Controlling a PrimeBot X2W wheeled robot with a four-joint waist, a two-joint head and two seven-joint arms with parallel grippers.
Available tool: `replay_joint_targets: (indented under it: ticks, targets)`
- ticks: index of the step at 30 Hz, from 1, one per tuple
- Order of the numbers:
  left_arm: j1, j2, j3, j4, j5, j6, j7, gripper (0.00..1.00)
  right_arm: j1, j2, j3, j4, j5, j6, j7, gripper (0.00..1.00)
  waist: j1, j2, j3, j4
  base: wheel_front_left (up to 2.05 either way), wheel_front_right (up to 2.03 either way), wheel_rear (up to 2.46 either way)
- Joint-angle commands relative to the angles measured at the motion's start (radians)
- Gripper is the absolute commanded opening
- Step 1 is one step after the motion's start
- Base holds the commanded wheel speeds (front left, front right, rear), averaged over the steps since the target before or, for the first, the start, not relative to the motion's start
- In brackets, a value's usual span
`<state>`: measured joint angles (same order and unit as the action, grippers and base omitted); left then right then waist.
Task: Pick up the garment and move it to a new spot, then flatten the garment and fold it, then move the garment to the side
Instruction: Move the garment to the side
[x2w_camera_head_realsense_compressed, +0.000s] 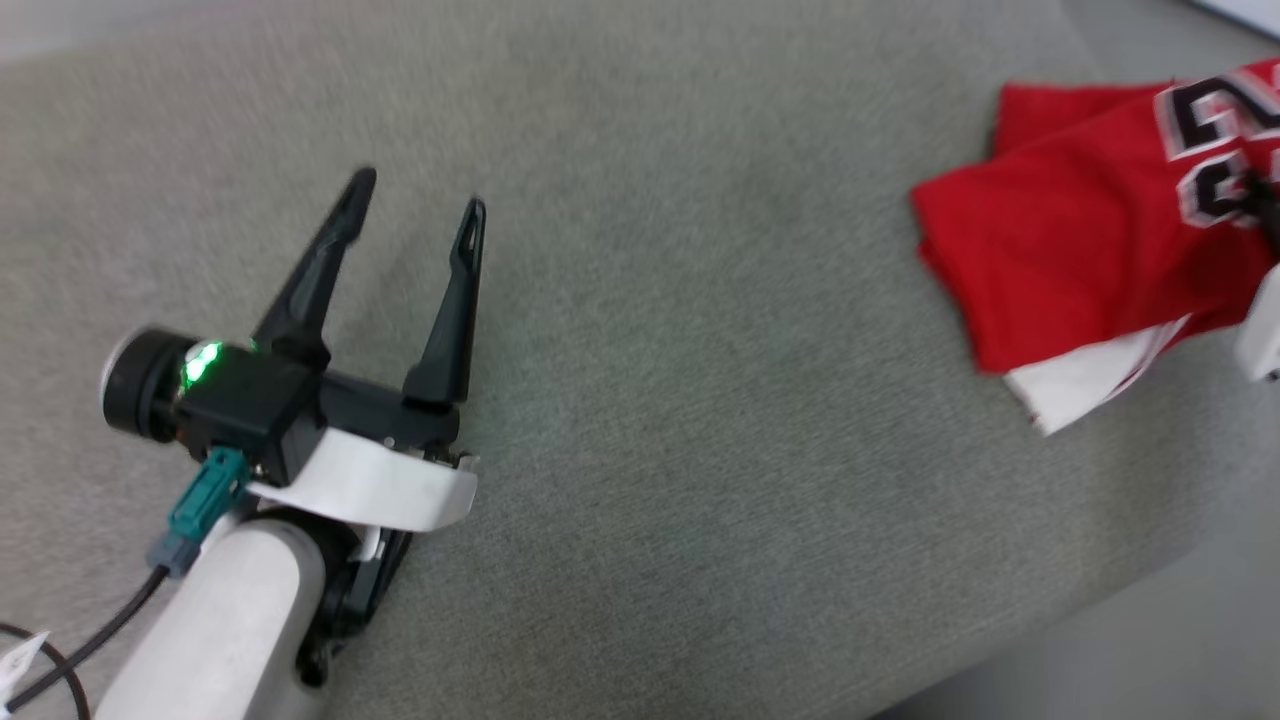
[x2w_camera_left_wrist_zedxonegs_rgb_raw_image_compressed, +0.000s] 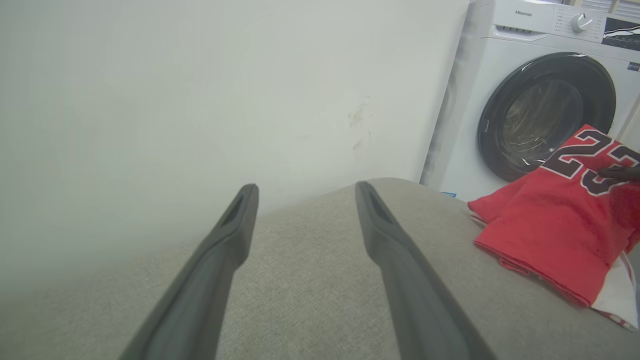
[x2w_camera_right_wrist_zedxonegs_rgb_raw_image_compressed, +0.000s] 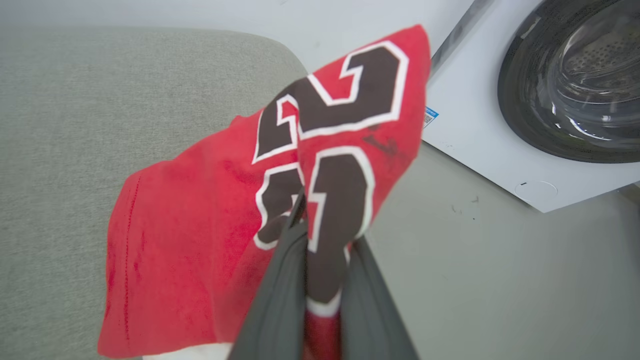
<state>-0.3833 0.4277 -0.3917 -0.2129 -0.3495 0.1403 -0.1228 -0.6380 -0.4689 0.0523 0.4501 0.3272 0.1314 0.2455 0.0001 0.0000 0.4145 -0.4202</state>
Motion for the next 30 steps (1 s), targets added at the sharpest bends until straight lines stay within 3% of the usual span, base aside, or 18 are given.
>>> replay_joint_targets:
  ticks: [1, 8, 9, 10, 20, 25, 30]
  targets:
    - [-0.018, 0.004, -0.001, -0.005, 0.004, -0.003, 0.004, 1.00, -0.018, -0.003, -0.009, 0.005, -0.003, -0.001, -0.013, 0.00, -0.0001, 0.0000, 0.088, 0.004, 0.00, 0.00, 0.00]
    - [-0.103, 0.022, -0.019, -0.045, 0.032, -0.026, 0.047, 1.00, -0.094, 0.030, -0.143, 0.186, -0.053, -0.001, -0.145, 0.03, -0.0001, 0.0000, 0.204, 0.034, 0.00, 0.00, 0.00]
    - [-0.109, 0.024, -0.020, -0.046, 0.034, -0.027, 0.049, 1.00, -0.102, 0.036, -0.158, 0.214, -0.065, -0.001, -0.162, 0.38, -0.0001, 0.0000, 0.214, 0.037, 0.00, 0.00, 0.00]
    - [-0.117, 0.025, -0.021, -0.047, 0.036, -0.029, 0.052, 1.00, -0.109, 0.042, -0.176, 0.242, -0.079, -0.001, -0.181, 1.00, -0.0001, 0.0000, 0.222, 0.040, 0.00, 0.00, 0.00]
    - [-0.109, 0.034, -0.021, -0.032, 0.029, -0.026, 0.050, 1.00, -0.175, 0.080, -0.361, 0.462, -0.239, -0.002, -0.335, 1.00, -0.0001, 0.0000, 0.213, 0.046, 0.00, 0.00, 0.00]
    - [-0.074, 0.017, -0.024, -0.003, 0.012, -0.016, 0.021, 1.00, -0.165, 0.073, -0.423, 0.477, -0.305, -0.001, -0.386, 1.00, -0.0001, 0.0000, 0.142, 0.058, 0.00, 0.00, 0.00]
    - [-0.011, -0.010, -0.023, 0.042, -0.014, 0.003, -0.026, 1.00, -0.103, 0.087, -0.407, 0.435, -0.321, -0.001, -0.423, 1.00, -0.0001, 0.0000, 0.041, 0.091, 0.00, 0.00, 0.00]
